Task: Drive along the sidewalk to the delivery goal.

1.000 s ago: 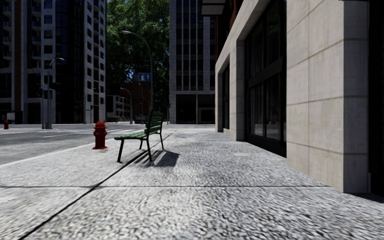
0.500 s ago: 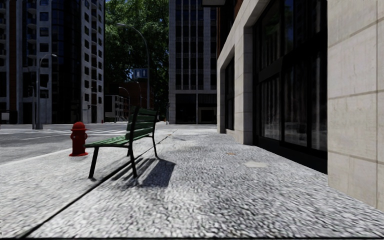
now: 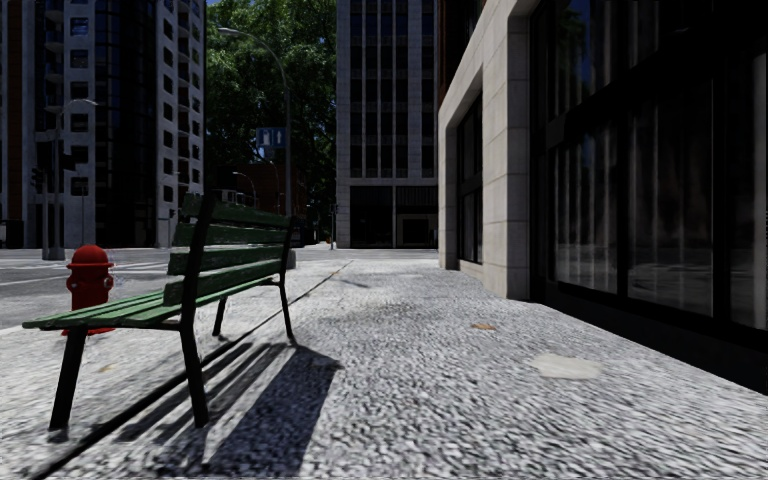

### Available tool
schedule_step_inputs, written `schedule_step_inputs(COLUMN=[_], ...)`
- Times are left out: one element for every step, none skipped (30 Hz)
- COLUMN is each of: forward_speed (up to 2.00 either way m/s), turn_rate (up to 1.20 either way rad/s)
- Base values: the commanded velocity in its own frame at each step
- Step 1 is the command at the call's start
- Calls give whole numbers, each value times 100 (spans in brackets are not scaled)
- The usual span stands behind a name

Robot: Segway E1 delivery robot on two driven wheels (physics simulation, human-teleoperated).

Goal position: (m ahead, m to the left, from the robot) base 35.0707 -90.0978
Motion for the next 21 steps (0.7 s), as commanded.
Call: schedule_step_inputs(forward_speed=[200,200,200,200,200,200,200,200,200,200,200,200,200,200,200,200,200,200,200,200,200], turn_rate=[0,0,0,0,0,0,0,0,0,0,0,0,0,0,0,0,0,0,0,0,0])
